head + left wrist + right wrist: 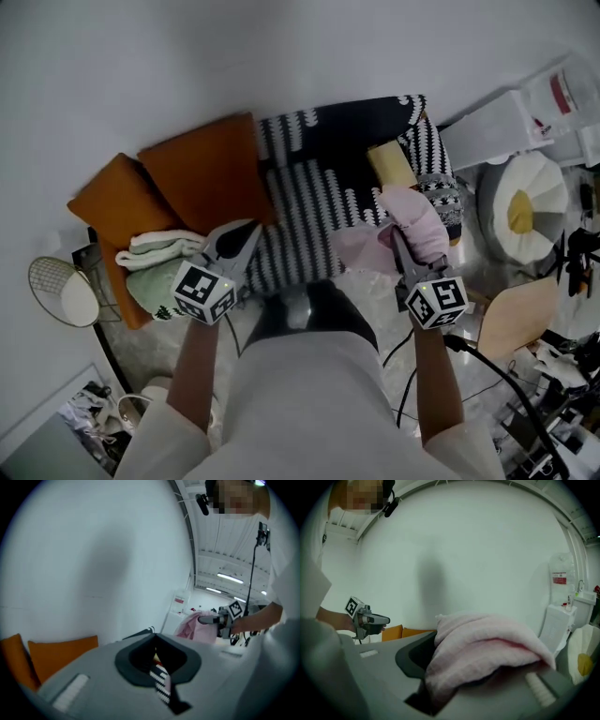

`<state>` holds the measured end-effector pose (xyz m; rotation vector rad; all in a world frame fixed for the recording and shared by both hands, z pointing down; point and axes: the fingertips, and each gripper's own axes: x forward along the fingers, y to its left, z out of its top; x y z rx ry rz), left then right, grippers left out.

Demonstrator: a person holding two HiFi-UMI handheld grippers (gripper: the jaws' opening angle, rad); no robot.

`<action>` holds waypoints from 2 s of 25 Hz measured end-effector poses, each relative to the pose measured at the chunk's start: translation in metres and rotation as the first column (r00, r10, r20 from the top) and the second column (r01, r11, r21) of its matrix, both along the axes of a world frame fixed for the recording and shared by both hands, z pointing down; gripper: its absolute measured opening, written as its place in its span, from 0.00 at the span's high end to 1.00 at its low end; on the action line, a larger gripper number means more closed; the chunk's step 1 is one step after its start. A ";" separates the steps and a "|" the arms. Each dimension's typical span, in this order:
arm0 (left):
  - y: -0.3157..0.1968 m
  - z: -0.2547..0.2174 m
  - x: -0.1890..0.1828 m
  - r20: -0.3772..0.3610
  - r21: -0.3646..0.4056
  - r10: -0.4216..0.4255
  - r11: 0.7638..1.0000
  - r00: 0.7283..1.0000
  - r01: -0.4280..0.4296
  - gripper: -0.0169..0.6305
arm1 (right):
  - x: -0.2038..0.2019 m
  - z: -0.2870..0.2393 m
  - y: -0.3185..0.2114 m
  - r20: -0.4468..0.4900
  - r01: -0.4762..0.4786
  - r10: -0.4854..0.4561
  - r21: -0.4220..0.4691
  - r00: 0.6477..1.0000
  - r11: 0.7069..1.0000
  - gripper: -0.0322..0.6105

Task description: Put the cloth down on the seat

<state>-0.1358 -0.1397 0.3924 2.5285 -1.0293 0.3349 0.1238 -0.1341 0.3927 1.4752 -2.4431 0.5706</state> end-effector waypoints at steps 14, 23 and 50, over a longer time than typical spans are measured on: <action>-0.038 0.077 0.051 0.039 -0.059 -0.053 0.997 0.998 0.055 0.97 | 0.035 0.126 -0.056 0.022 0.042 -0.039 -0.157 0.999 0.987 0.75; -0.064 0.147 0.079 0.118 -0.111 -0.058 0.991 0.991 0.072 0.97 | 0.054 0.207 -0.094 0.018 0.061 -0.058 -0.242 0.998 0.968 0.75; -0.119 0.332 0.143 0.133 -0.246 -0.077 0.963 0.988 0.108 0.97 | 0.053 0.469 -0.157 -0.061 0.113 -0.158 -0.451 0.986 0.885 0.71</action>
